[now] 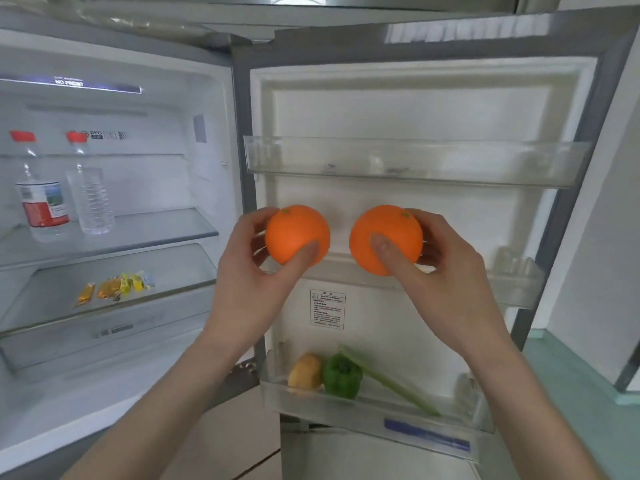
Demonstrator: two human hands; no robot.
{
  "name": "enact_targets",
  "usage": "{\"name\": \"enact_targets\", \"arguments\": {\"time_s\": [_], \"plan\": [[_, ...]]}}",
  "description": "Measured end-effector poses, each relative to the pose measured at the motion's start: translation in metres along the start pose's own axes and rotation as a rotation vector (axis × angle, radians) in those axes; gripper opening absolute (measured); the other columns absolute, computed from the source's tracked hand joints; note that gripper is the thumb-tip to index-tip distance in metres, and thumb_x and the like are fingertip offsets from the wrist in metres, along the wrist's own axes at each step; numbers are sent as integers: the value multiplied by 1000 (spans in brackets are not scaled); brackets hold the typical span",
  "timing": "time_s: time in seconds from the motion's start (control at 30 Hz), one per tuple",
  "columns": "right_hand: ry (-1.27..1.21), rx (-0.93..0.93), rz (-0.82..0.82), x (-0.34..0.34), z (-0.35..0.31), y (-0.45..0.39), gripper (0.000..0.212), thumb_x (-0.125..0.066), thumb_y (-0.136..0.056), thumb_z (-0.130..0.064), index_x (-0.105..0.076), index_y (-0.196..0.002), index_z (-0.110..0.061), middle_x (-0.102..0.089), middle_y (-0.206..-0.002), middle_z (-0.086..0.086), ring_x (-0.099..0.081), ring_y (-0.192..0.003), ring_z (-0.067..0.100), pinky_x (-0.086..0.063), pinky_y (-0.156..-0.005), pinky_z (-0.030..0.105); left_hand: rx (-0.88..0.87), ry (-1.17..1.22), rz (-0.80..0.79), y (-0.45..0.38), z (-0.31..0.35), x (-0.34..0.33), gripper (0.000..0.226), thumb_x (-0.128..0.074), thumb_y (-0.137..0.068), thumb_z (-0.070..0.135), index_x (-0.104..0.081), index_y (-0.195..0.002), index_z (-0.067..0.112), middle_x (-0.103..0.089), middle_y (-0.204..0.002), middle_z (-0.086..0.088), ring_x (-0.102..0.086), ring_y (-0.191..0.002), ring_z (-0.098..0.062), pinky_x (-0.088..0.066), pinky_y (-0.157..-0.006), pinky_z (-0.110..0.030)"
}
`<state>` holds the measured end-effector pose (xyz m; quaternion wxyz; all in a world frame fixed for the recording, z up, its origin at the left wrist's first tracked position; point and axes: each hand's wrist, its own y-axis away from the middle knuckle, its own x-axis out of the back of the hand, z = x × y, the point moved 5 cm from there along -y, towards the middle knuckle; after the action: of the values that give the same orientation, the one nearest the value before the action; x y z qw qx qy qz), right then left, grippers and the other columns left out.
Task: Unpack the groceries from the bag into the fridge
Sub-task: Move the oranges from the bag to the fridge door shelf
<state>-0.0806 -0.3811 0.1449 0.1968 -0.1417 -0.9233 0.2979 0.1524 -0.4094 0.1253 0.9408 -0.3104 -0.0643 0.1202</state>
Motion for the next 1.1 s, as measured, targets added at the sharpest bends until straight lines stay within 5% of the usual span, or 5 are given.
{"name": "enact_targets", "arguments": {"time_s": [0.17, 0.47, 0.67, 0.83, 1.1], "plan": [[41, -1, -37, -15, 8, -33, 51, -71, -80, -63, -60, -124, -41, -67, -112, -20, -64, -98, -3, -46, -78, 14, 33, -2, 5, -30, -11, -3, 47, -83, -84, 29, -60, -124, 34, -65, -121, 16, -66, -96, 9, -51, -76, -7], [216, -29, -31, -46, 23, -70, 55, -77, -70, -67, -57, -117, -46, -60, -101, -30, -62, -96, 0, -51, -83, 30, 38, -51, -56, -76, -45, -1, 47, -86, -80, 31, -63, -121, 37, -67, -116, 19, -65, -101, 7, -51, -83, -8], [315, -73, -36, -56, 26, -86, 55, -75, -67, -68, -56, -115, -48, -62, -103, -29, -58, -90, -9, -46, -75, 20, -1, -138, -164, -105, -56, -3, 53, -86, -67, 52, -64, -115, 46, -67, -105, 29, -62, -98, 7, -47, -82, -17], [391, -89, -84, -67, 23, -90, 68, -71, -68, -70, -53, -131, -54, -65, -112, -25, -64, -94, -1, -51, -81, 24, -121, -328, -280, -106, -60, -1, 54, -83, -69, 57, -58, -116, 51, -61, -109, 35, -56, -105, 13, -45, -80, -15], [588, -146, -168, -63, 29, -87, 57, -62, -61, -85, -51, -114, -65, -64, -98, -33, -60, -98, -7, -54, -89, 38, -89, -459, -490, -119, -71, -14, 63, -72, -61, 75, -52, -118, 57, -63, -108, 33, -61, -102, 7, -55, -92, -32]]}}
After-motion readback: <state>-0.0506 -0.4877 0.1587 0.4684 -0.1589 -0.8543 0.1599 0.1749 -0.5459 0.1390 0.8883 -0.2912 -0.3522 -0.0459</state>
